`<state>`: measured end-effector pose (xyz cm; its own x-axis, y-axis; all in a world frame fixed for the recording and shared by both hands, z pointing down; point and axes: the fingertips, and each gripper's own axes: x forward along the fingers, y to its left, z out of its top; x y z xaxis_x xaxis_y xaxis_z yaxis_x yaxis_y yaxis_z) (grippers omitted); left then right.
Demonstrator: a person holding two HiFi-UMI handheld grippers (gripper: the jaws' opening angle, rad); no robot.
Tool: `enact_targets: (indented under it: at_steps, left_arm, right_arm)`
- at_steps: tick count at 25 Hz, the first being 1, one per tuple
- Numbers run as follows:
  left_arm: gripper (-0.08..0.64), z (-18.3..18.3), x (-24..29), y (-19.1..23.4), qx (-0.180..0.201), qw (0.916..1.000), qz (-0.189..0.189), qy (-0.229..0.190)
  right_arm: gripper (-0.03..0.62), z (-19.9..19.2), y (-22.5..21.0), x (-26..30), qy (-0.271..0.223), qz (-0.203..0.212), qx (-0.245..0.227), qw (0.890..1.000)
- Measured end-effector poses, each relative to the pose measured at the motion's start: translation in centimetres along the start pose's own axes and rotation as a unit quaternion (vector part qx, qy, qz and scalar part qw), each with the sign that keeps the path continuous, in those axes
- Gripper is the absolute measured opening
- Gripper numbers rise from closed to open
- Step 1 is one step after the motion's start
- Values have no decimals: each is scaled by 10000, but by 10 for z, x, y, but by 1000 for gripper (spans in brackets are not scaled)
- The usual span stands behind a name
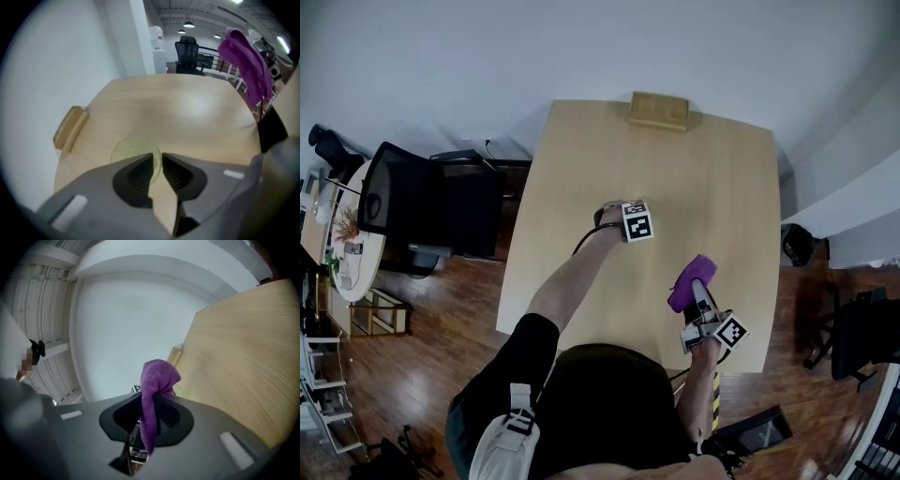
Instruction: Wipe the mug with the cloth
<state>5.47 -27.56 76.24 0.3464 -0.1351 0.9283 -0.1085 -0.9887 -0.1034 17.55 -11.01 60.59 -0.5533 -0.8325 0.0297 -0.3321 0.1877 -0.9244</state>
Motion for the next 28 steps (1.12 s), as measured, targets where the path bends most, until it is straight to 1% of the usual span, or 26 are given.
enact_targets:
  at_steps: [2,4,5,6,7,8,9,10,11,12,13,14,15,16,17,18,19,20,21,22,23,24,25,26,28]
  left_arm:
    - [109,2,-11,3,-256,9993,123,-254]
    - [144,2,-27,4,-587,9963,289,-563]
    - [152,1,-38,4,-825,9928,406,-774]
    - [153,0,-51,2,-1115,9869,545,-1032]
    - [153,-3,-67,-3,-1460,9779,680,-1335]
    - [153,-7,-86,-12,-1877,9644,765,-1698]
    - [152,-12,-107,-25,-2372,9440,768,-2159]
    - [152,-17,-131,-39,-2931,9131,688,-2750]
    - [152,-23,-158,-53,-3528,8672,536,-3474]
    - [152,-33,-187,-66,-4113,8043,350,-4275]
    - [150,-48,-215,-78,-4612,7305,202,-5033]
    - [141,-66,-240,-91,-4975,6585,151,-5645]
    - [130,-85,-261,-103,-5194,5981,192,-6100]
    - [124,-104,-280,-115,-5291,5512,263,-6446]
    - [123,-119,-298,-126,-5301,5144,307,-6734]
    - [123,-129,-315,-138,-5262,4834,302,-6989]
    - [123,-137,-332,-151,-5207,4562,257,-7212]
    - [123,-144,-346,-166,-5144,4325,189,-7403]
    - [123,-147,-358,-179,-5066,4117,104,-7575]
    - [121,-149,-370,-189,-4962,3936,-2,-7739]
    - [120,-148,-382,-197,-4830,3786,-124,-7894]
    - [120,-148,-392,-203,-4684,3677,-256,-8029]
    - [120,-146,-401,-210,-4544,3609,-402,-8134]
    - [120,-142,-407,-218,-4420,3575,-575,-8207]
    - [120,-130,-411,-237,-4230,3556,-991,-8275]
  right_arm:
    - [60,1,0,-1,-32,82,58,9999]
    - [60,2,0,-2,-29,165,119,9998]
    - [60,2,0,-2,-9,209,117,9997]
    - [60,3,1,-2,18,259,111,9996]
    - [60,2,4,-2,50,327,120,9994]
    - [60,2,8,-1,83,421,139,9990]
    - [60,1,13,0,113,527,163,9984]
    - [60,0,17,1,142,634,181,9977]
    - [60,-1,21,1,172,736,186,9970]
    - [60,-2,24,2,207,820,189,9962]
    - [60,-4,25,1,247,885,187,9956]
    - [60,-5,25,1,289,935,165,9951]
    - [60,-4,25,2,321,981,122,9946]
    - [60,-2,26,3,324,1035,84,9941]
    - [60,0,30,5,286,1093,91,9936]
    - [60,-1,35,5,209,1140,161,9931]
    - [60,-5,41,1,118,1168,266,9927]
    - [60,-12,47,-6,34,1186,355,9923]
    - [60,-20,54,-14,-37,1209,405,9918]
    - [60,-27,62,-22,-96,1247,420,9913]
    - [60,-33,72,-29,-146,1299,408,9906]
    - [60,-40,82,-34,-188,1351,378,9899]
    - [60,-47,93,-39,-233,1386,338,9895]
    - [60,-54,104,-46,-290,1388,286,9895]
    - [60,-69,123,-68,-445,1296,163,9904]
